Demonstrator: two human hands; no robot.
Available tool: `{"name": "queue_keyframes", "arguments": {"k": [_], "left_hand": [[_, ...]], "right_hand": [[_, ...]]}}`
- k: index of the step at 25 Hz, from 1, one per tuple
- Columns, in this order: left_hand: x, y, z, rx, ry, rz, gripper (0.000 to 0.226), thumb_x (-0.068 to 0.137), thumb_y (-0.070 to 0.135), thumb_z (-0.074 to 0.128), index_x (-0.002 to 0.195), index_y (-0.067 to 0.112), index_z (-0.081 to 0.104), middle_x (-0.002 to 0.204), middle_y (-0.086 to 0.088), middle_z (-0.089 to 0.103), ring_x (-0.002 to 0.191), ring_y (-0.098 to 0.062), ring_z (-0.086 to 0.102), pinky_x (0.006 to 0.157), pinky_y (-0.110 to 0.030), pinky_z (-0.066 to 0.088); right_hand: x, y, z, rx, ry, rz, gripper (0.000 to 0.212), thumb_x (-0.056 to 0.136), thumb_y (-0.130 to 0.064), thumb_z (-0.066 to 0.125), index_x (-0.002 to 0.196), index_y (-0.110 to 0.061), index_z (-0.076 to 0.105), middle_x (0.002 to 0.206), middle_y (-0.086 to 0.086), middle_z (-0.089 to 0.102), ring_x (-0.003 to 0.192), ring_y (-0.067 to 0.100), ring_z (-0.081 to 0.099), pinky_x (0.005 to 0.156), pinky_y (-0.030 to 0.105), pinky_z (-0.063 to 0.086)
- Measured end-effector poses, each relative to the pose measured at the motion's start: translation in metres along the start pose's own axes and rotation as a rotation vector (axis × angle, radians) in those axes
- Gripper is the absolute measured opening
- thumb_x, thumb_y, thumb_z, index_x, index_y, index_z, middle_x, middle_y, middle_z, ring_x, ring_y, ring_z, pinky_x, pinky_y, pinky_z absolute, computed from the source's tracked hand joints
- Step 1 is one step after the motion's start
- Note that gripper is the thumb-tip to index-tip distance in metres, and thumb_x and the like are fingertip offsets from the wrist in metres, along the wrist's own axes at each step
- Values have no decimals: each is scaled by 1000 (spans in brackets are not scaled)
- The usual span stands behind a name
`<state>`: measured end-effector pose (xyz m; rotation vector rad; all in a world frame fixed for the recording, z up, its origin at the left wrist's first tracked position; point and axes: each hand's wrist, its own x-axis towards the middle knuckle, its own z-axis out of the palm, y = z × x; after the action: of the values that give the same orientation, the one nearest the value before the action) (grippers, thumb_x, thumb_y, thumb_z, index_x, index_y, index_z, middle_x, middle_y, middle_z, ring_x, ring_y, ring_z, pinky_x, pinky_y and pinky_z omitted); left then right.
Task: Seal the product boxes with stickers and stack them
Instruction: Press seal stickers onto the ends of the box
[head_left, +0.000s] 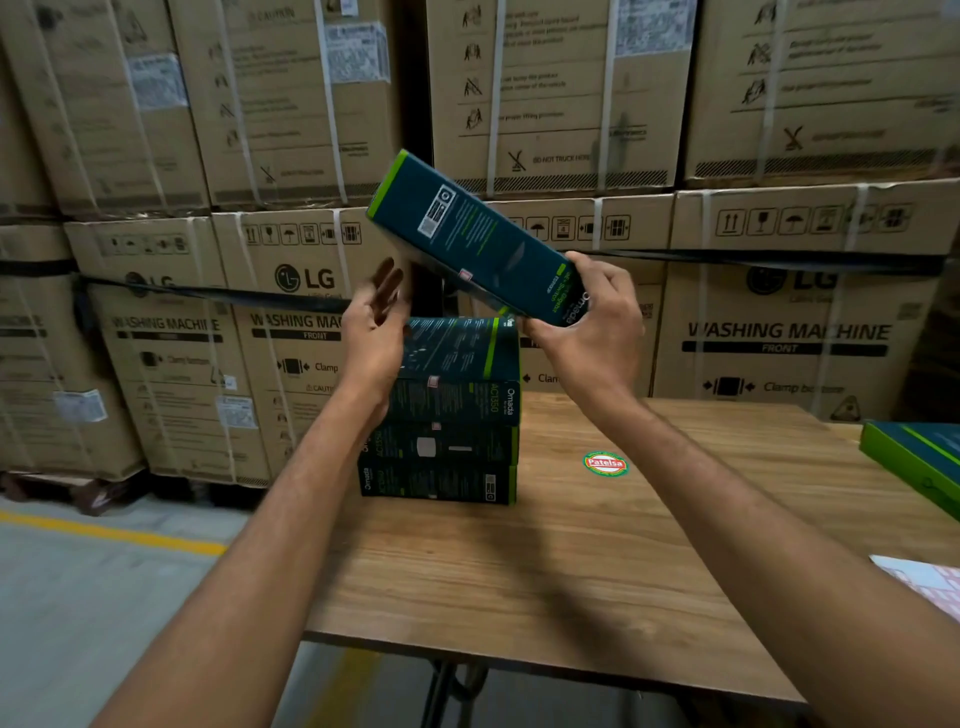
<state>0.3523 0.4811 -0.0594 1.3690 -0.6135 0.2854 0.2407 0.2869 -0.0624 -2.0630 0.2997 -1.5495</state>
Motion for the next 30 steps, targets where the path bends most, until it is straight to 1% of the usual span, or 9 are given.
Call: {"name": "queue_keyframes", "arguments": {"k": [3, 7, 11, 14, 18, 21, 25, 28, 30], "left_hand": [[-3, -2, 1, -38, -5, -30, 42, 110, 16, 50, 150, 31, 49, 151, 6, 56, 127, -9, 60, 104, -39, 56], [-17, 1, 20, -54, -76, -84, 48, 108, 14, 55, 154, 26, 47, 150, 9, 57, 133, -11, 58, 93, -27, 60], [-40, 2, 53, -138, -96, -209, 48, 106, 17, 60, 152, 22, 47, 143, 5, 60, 129, -13, 60, 98, -26, 55], [-60, 0, 79, -237, -115, -354, 56, 104, 27, 64, 155, 17, 43, 146, -5, 60, 126, -20, 64, 98, -31, 56], [-80, 19, 105, -476, -176, -475, 56, 100, 47, 63, 141, 9, 55, 132, -13, 70, 112, -22, 72, 86, -31, 60], [-89, 36, 118, -617, -154, -441, 63, 91, 62, 66, 134, 17, 61, 97, -1, 75, 82, -12, 72, 70, -30, 60], [-88, 46, 117, -661, -62, -384, 64, 92, 59, 70, 144, 25, 57, 131, -8, 73, 104, -22, 74, 74, -35, 62], [-72, 54, 88, -522, 54, -355, 68, 83, 61, 80, 136, 22, 64, 121, -7, 77, 105, -26, 75, 74, -39, 64], [-57, 62, 59, -456, 61, -400, 66, 80, 59, 81, 130, 19, 68, 115, -6, 79, 104, -27, 77, 74, -41, 65]], "right_hand": [[2, -1, -14, 126, 45, 89, 82, 67, -36, 97, 141, -28, 61, 127, -10, 55, 110, -1, 52, 88, 1, 41], [-3, 0, -43, 362, 64, 261, 79, 59, -52, 96, 130, -36, 65, 122, -10, 65, 108, 7, 68, 93, 27, 59], [-15, -13, -79, 675, 71, 413, 47, 72, -20, 96, 111, -27, 71, 100, -7, 80, 93, 6, 76, 84, 25, 61], [-23, -20, -98, 806, 62, 544, 37, 74, -17, 94, 105, -21, 74, 99, -3, 81, 97, 18, 77, 84, 35, 63], [-30, -28, -124, 911, 18, 705, 29, 77, -16, 92, 98, -19, 71, 86, -5, 80, 91, 15, 75, 77, 31, 61], [-35, -31, -141, 907, -95, 794, 45, 75, -29, 93, 111, -12, 73, 104, 3, 80, 103, 19, 76, 79, 35, 65], [-36, -30, -163, 737, -417, 826, 69, 75, -54, 86, 132, -22, 65, 101, -7, 71, 93, 14, 70, 89, 45, 58], [-33, -21, -176, 556, -297, 617, 102, 78, -44, 87, 160, -26, 29, 137, -2, 53, 126, 17, 51, 98, 42, 45], [-34, -16, -183, 271, -174, 291, 124, 72, -23, 90, 162, -37, 6, 160, 0, 24, 145, 21, 29, 113, 46, 34]]}}
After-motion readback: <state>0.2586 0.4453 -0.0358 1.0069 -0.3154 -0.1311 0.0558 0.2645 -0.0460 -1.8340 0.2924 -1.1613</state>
